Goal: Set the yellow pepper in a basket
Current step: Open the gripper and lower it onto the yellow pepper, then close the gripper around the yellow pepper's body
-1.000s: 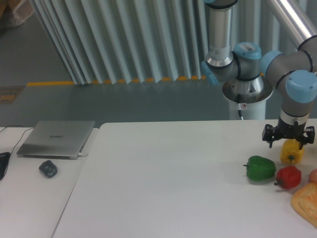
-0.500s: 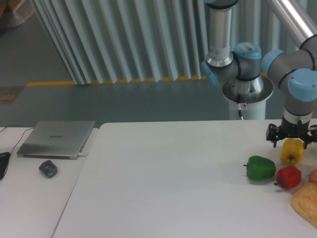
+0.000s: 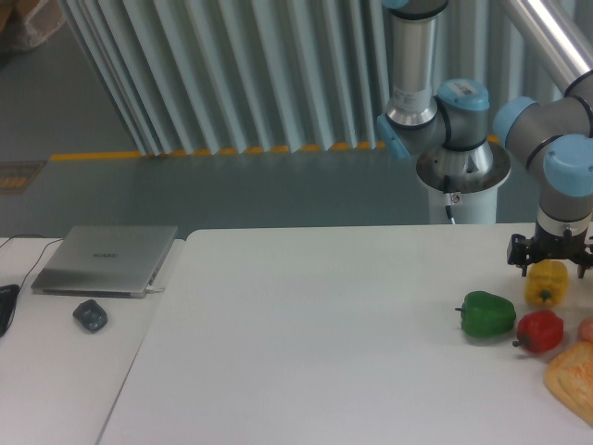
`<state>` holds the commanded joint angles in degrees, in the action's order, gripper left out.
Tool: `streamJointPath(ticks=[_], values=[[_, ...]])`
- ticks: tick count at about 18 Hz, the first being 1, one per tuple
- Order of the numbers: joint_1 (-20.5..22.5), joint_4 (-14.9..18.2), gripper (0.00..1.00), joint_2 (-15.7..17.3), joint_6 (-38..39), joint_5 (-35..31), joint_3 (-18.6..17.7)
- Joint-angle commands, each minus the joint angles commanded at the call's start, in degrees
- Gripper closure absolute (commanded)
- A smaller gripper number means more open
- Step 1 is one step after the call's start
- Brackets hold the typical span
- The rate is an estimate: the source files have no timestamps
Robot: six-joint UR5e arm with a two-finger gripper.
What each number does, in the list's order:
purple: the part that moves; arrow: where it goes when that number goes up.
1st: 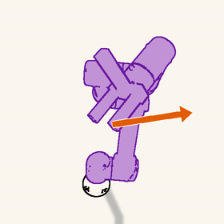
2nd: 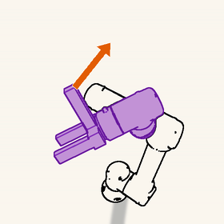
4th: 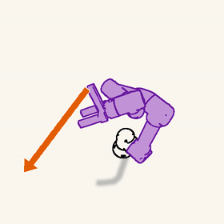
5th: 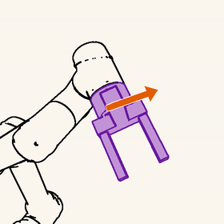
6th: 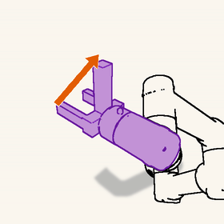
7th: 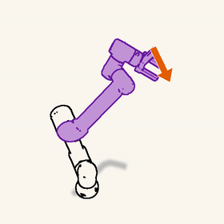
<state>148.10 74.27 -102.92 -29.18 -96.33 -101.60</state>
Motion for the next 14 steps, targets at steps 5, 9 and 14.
streamJointPath(ticks=[5,9,14], values=[[-0.44,-2.1,0.0,-0.97,0.18,-0.09,-0.96],[-1.05,-3.08,0.0,-1.58,0.26,-0.17,-1.23],[-1.14,-3.08,0.0,-1.67,-0.09,-0.35,-1.41]])
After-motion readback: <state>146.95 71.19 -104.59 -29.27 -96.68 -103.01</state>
